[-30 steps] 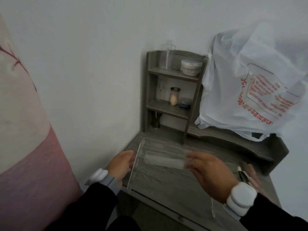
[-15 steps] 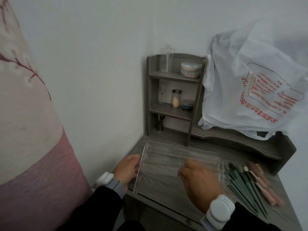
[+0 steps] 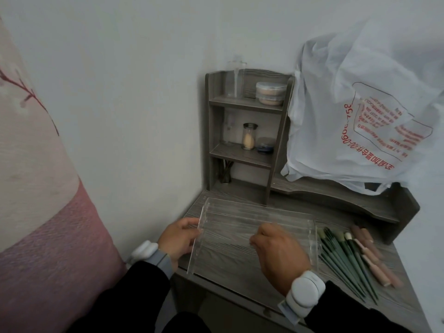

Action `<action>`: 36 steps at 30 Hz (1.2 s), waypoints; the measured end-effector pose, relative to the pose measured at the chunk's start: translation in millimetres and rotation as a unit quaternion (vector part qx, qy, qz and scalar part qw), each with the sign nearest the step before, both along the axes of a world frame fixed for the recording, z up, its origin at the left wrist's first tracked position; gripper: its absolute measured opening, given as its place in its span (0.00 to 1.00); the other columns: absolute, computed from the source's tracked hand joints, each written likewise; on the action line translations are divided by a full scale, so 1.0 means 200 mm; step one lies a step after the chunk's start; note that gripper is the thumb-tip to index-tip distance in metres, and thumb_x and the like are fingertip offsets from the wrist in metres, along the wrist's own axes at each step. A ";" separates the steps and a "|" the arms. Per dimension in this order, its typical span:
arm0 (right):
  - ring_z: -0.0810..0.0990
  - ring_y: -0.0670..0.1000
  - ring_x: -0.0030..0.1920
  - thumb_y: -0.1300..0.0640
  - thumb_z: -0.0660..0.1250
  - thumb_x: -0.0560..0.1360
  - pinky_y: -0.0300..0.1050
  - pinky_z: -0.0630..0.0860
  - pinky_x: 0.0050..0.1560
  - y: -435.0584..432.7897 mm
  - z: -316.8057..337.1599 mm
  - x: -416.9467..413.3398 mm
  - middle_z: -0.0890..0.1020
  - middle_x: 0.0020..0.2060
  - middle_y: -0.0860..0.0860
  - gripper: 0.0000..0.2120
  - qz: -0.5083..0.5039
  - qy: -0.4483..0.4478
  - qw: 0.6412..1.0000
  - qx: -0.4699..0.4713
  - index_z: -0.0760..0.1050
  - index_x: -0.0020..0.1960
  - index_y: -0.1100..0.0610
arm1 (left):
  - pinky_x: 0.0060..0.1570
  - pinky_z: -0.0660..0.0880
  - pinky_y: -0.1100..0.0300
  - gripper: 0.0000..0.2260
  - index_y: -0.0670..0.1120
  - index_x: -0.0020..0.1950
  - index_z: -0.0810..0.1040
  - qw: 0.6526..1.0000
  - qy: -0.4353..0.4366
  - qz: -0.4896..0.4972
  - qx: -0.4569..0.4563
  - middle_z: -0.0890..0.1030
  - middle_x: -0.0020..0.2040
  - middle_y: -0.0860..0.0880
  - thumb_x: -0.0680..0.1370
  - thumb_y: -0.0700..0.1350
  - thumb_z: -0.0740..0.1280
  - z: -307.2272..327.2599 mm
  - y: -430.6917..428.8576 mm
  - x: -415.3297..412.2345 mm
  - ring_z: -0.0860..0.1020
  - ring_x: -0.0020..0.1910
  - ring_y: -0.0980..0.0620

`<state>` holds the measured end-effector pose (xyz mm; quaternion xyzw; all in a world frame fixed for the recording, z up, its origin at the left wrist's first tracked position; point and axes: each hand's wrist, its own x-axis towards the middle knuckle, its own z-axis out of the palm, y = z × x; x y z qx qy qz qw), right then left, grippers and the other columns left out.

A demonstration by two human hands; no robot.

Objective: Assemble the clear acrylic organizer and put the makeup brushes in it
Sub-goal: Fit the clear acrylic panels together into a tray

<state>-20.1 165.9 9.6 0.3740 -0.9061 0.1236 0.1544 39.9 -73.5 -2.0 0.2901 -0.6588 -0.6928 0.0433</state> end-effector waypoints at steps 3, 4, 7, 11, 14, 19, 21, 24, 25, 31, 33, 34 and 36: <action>0.74 0.45 0.37 0.62 0.78 0.65 0.36 0.67 0.31 0.00 -0.02 -0.01 0.75 0.37 0.43 0.10 0.005 -0.004 1.000 0.006 0.82 0.39 0.48 | 0.46 0.81 0.47 0.12 0.44 0.56 0.82 1.000 0.001 -0.003 0.002 0.84 0.49 0.35 0.75 0.32 0.67 -0.01 -0.01 -0.02 0.83 0.44 0.40; 0.75 0.45 0.36 0.62 0.78 0.64 0.35 0.65 0.32 0.00 -0.03 -0.01 0.75 0.36 0.43 0.11 0.007 -0.005 1.000 0.006 0.82 0.39 0.47 | 0.42 0.81 0.50 0.13 0.45 0.56 0.81 1.000 -0.002 -0.008 0.005 0.85 0.48 0.35 0.75 0.32 0.66 -0.01 -0.01 -0.02 0.82 0.42 0.42; 0.74 0.46 0.36 0.64 0.78 0.63 0.36 0.67 0.32 -0.01 -0.06 -0.02 0.75 0.36 0.43 0.13 0.009 -0.017 1.000 0.008 0.82 0.39 0.47 | 0.41 0.80 0.50 0.17 0.48 0.57 0.80 1.000 -0.016 -0.023 0.003 0.85 0.46 0.37 0.73 0.31 0.67 -0.01 0.00 -0.03 0.82 0.40 0.43; 0.74 0.48 0.37 0.63 0.76 0.65 0.41 0.71 0.30 -0.01 -0.09 -0.01 0.75 0.37 0.44 0.11 0.014 -0.025 1.000 -0.002 0.81 0.40 0.48 | 0.28 0.75 0.59 0.16 0.51 0.55 0.80 1.000 -0.011 -0.023 -0.002 0.85 0.41 0.43 0.75 0.31 0.66 -0.03 0.00 -0.04 0.81 0.34 0.46; 0.75 0.49 0.38 0.63 0.75 0.65 0.43 0.74 0.31 -0.01 -0.09 -0.02 0.75 0.37 0.45 0.10 0.016 -0.028 0.999 -0.011 0.82 0.40 0.49 | 0.34 0.76 0.57 0.16 0.51 0.55 0.81 1.000 -0.006 -0.019 -0.017 0.86 0.44 0.43 0.75 0.32 0.67 -0.05 0.00 -0.05 0.83 0.39 0.44; 0.75 0.52 0.41 0.62 0.70 0.66 0.45 0.71 0.34 -0.03 -0.04 0.02 0.75 0.39 0.49 0.06 0.024 -0.037 0.999 0.002 0.81 0.41 0.52 | 0.33 0.76 0.55 0.14 0.46 0.56 0.80 0.999 0.017 0.033 -0.004 0.83 0.47 0.41 0.76 0.30 0.64 -0.10 0.03 -0.08 0.81 0.38 0.43; 0.75 0.54 0.41 0.62 0.70 0.67 0.44 0.66 0.34 -0.03 -0.04 0.02 0.75 0.39 0.50 0.05 0.021 -0.039 0.999 0.000 0.82 0.40 0.54 | 0.41 0.80 0.47 0.14 0.45 0.55 0.80 0.999 0.016 0.046 0.008 0.84 0.47 0.39 0.76 0.30 0.64 -0.11 0.04 -0.09 0.82 0.42 0.39; 0.74 0.55 0.42 0.62 0.70 0.68 0.45 0.64 0.36 -0.02 -0.06 0.01 0.75 0.40 0.52 0.05 0.019 -0.032 0.999 -0.001 0.82 0.42 0.56 | 0.46 0.78 0.45 0.17 0.42 0.58 0.78 0.998 0.026 0.058 0.007 0.81 0.45 0.39 0.74 0.27 0.62 -0.11 0.07 -0.11 0.80 0.41 0.40; 0.74 0.55 0.42 0.63 0.71 0.68 0.46 0.65 0.37 0.00 -0.07 0.01 0.75 0.40 0.52 0.05 0.016 -0.036 0.999 -0.003 0.83 0.43 0.56 | 0.44 0.77 0.48 0.17 0.42 0.58 0.77 0.998 0.030 0.056 0.007 0.80 0.44 0.39 0.75 0.26 0.61 -0.11 0.10 -0.12 0.78 0.39 0.41; 0.74 0.58 0.46 0.62 0.68 0.71 0.52 0.73 0.44 0.01 -0.13 0.00 0.76 0.44 0.54 0.07 0.030 -0.040 0.998 -0.026 0.82 0.47 0.59 | 0.39 0.79 0.51 0.16 0.45 0.53 0.79 0.997 0.047 0.063 0.015 0.80 0.42 0.42 0.75 0.27 0.62 -0.10 0.11 -0.10 0.77 0.37 0.43; 0.74 0.58 0.46 0.63 0.68 0.70 0.53 0.72 0.43 0.02 -0.14 -0.01 0.76 0.43 0.54 0.07 0.030 -0.035 0.998 -0.041 0.82 0.46 0.59 | 0.48 0.77 0.46 0.18 0.45 0.57 0.79 0.997 0.044 0.061 0.019 0.80 0.44 0.41 0.74 0.27 0.62 -0.12 0.10 -0.11 0.78 0.39 0.42; 0.74 0.57 0.46 0.63 0.69 0.69 0.52 0.72 0.43 0.02 -0.16 -0.01 0.76 0.43 0.54 0.07 0.030 -0.037 0.998 -0.048 0.82 0.46 0.58 | 0.51 0.76 0.44 0.18 0.46 0.57 0.79 0.997 0.042 0.059 0.020 0.80 0.45 0.40 0.74 0.27 0.63 -0.12 0.09 -0.11 0.78 0.40 0.42; 0.73 0.56 0.46 0.64 0.70 0.68 0.51 0.70 0.43 0.02 -0.17 0.00 0.76 0.43 0.54 0.08 0.029 -0.043 0.997 -0.065 0.83 0.47 0.58 | 0.48 0.77 0.47 0.17 0.47 0.51 0.80 0.998 0.040 0.054 0.016 0.80 0.45 0.40 0.74 0.28 0.63 -0.12 0.09 -0.11 0.78 0.39 0.42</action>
